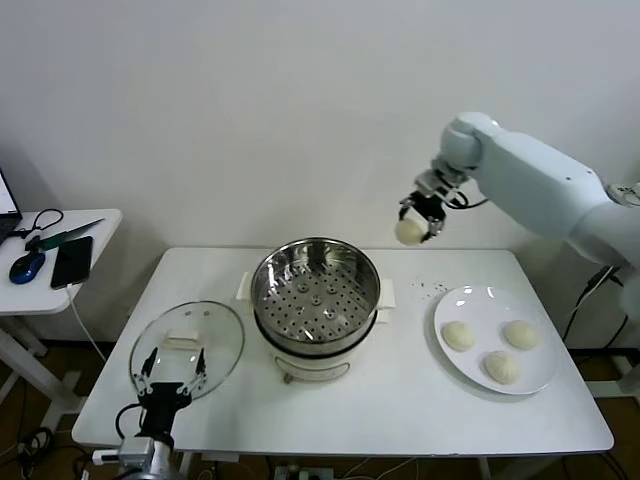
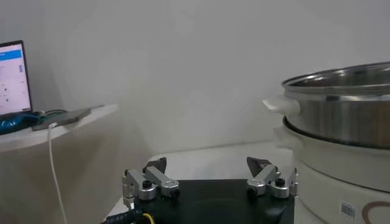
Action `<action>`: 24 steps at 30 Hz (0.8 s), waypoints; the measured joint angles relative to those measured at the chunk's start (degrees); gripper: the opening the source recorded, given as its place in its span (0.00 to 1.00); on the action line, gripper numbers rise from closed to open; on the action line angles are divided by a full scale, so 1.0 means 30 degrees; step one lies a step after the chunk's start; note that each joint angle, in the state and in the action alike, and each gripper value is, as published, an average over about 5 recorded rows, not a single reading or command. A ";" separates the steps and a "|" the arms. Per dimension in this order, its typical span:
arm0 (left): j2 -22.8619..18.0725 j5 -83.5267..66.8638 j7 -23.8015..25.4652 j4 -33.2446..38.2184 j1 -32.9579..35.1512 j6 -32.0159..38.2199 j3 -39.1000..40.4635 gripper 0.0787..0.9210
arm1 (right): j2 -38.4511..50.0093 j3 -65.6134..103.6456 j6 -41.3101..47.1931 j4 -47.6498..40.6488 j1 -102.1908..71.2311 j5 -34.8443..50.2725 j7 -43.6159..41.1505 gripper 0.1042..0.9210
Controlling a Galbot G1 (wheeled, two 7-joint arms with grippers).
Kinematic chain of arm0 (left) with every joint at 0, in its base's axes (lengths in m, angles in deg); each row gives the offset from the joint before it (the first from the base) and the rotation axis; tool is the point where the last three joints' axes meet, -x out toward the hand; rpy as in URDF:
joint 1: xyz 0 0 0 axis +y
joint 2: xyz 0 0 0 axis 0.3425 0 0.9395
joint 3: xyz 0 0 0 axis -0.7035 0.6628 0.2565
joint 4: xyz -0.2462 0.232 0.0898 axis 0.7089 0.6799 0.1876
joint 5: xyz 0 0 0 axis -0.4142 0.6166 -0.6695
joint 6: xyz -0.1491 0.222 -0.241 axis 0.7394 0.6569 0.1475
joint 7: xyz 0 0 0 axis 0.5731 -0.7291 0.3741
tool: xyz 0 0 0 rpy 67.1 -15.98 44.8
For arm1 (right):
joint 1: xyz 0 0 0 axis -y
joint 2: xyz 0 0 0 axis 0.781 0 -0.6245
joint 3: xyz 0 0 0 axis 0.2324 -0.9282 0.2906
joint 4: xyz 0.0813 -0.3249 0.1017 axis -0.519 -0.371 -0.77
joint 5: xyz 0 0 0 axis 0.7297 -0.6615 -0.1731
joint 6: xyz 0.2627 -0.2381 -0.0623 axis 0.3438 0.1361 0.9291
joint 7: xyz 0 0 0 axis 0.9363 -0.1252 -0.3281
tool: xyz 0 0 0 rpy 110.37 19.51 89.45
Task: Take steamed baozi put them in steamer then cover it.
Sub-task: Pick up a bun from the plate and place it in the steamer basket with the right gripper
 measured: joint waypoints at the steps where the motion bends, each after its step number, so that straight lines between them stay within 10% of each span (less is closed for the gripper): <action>1: -0.0003 0.0010 0.0001 0.0015 0.0023 0.0003 0.0009 0.88 | -0.0272 -0.0025 -0.0276 0.0244 0.0034 -0.0298 0.0051 0.74; 24: 0.0221 0.0008 0.0013 0.0213 0.0475 0.0218 -0.0146 0.88 | -0.4627 0.0770 -0.4380 0.1021 -0.3439 -0.9320 0.2248 0.74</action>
